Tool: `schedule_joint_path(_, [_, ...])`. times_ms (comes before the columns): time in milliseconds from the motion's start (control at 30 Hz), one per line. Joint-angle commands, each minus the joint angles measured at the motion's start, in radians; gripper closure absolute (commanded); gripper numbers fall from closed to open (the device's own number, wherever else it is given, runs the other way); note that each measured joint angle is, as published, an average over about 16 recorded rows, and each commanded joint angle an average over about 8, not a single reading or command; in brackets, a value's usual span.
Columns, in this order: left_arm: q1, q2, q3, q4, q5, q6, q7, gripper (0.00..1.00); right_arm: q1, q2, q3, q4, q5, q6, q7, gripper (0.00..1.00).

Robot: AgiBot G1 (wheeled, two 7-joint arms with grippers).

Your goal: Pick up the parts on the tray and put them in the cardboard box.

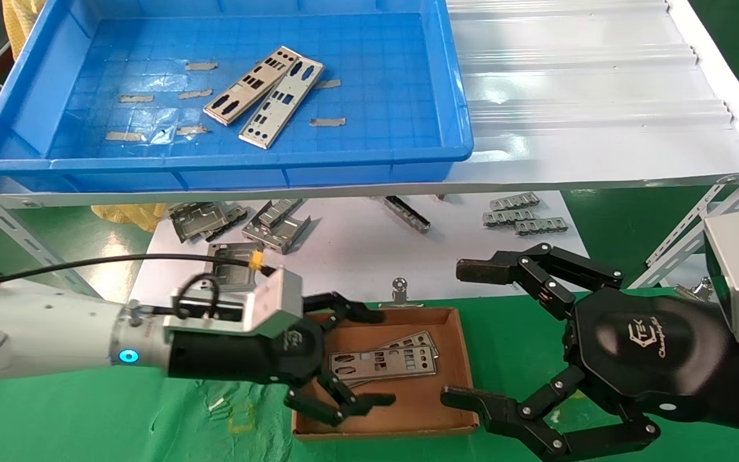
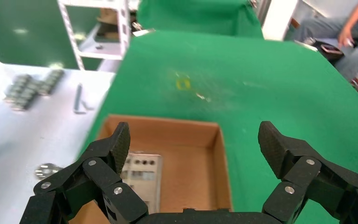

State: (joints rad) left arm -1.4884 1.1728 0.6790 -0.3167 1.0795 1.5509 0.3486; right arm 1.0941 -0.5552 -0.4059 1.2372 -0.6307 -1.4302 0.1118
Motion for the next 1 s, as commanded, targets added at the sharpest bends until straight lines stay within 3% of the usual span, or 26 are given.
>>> schedule_joint_path(33, [0.015, -0.02, -0.015, -0.035, -0.013, -0.002, -0.019, 0.0, 0.0, 0.0, 0.0, 0.0, 0.0, 0.0, 0.0, 0.0])
schedule_joint_path(1000, [0.243, -0.329, -0.234, -0.567, -0.204, -0.032, -0.314, 0.0, 0.0, 0.0, 0.0, 0.0, 0.0, 0.0, 0.0, 0.0])
